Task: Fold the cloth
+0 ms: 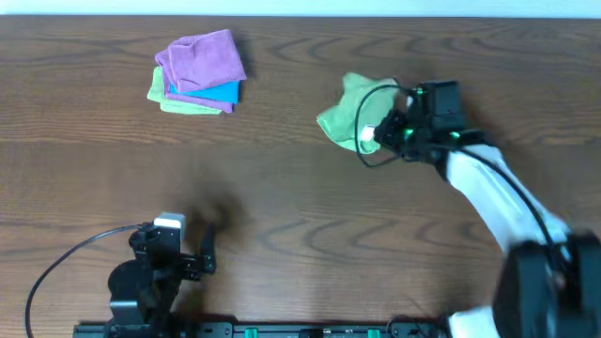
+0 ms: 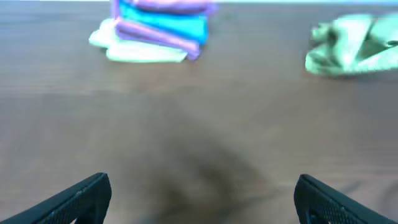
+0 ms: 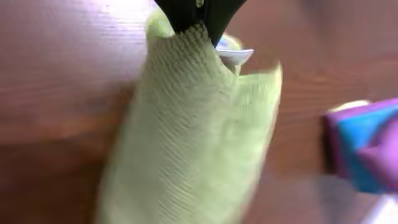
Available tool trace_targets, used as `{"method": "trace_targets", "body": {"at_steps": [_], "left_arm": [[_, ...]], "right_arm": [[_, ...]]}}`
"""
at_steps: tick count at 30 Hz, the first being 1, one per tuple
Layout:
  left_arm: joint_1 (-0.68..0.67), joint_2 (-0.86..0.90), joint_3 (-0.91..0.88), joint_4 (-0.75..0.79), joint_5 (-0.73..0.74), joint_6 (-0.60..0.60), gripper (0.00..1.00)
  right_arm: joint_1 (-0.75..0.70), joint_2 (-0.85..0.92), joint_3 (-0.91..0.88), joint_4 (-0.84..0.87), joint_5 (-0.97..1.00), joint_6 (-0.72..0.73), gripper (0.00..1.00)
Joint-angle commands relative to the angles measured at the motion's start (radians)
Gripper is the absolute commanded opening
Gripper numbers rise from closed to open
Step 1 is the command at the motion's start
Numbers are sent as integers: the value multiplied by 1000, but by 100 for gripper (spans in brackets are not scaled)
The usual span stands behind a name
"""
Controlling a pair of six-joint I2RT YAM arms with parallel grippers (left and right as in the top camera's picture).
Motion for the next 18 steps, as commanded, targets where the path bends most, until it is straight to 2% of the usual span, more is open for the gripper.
{"method": "trace_targets", "body": {"at_steps": [1, 4, 11, 18], "left_arm": [[-4, -5, -2, 31, 77, -201, 95], [-4, -4, -2, 29, 103, -358, 95], [-4, -5, -2, 53, 124, -563, 95], [-4, -4, -2, 16, 124, -573, 95]], "right_arm": [[-11, -99, 5, -63, 62, -53, 1], [-11, -146, 5, -107, 111, -77, 1], [-15, -146, 5, -180, 153, -80, 1], [-26, -147, 5, -396, 404, -35, 3]]}}
